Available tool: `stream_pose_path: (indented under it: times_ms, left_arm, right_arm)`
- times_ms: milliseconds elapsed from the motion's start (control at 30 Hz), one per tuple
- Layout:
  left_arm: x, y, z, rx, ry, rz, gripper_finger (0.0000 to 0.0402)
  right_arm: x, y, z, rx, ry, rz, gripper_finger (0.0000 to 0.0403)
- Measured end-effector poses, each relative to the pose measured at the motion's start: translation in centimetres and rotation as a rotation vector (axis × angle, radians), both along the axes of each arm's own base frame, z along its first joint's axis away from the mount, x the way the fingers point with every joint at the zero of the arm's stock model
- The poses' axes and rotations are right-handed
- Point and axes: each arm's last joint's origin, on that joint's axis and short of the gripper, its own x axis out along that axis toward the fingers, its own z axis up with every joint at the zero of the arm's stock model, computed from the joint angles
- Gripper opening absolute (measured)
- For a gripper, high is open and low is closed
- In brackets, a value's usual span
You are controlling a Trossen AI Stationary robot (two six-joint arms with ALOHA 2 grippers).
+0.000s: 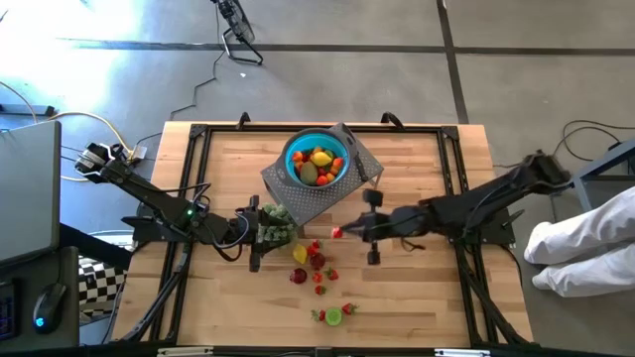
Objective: Pick & Place Fruit
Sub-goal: Put the pear into the blue strainer bowl on the shelf
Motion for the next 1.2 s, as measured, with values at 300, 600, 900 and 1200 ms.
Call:
stream_pose_path:
  times_ms: [300,600,900,1200]
  left_arm:
    - [0.0,0.0,0.0,0.0,0.0,0.0,0.0218]
    - [0.0,0.0,0.0,0.001,0.0,0.0,0.0218]
    - [0.0,0.0,0.0,0.003,0.004,0.0,0.0218]
    - [0.0,0.0,-0.2,0.014,0.021,0.0,0.0218]
  right_arm:
    - [-2.6,-1.4,3.7,-0.104,-0.145,-0.143,0.0003]
    - [-2.6,-2.3,3.9,-0.145,-0.146,-0.24,0.0003]
    - [-2.2,-4.0,4.0,-0.139,-0.156,-0.295,0.0003]
    - [-0.3,-7.3,5.0,-0.139,-0.322,-0.211,0.0003]
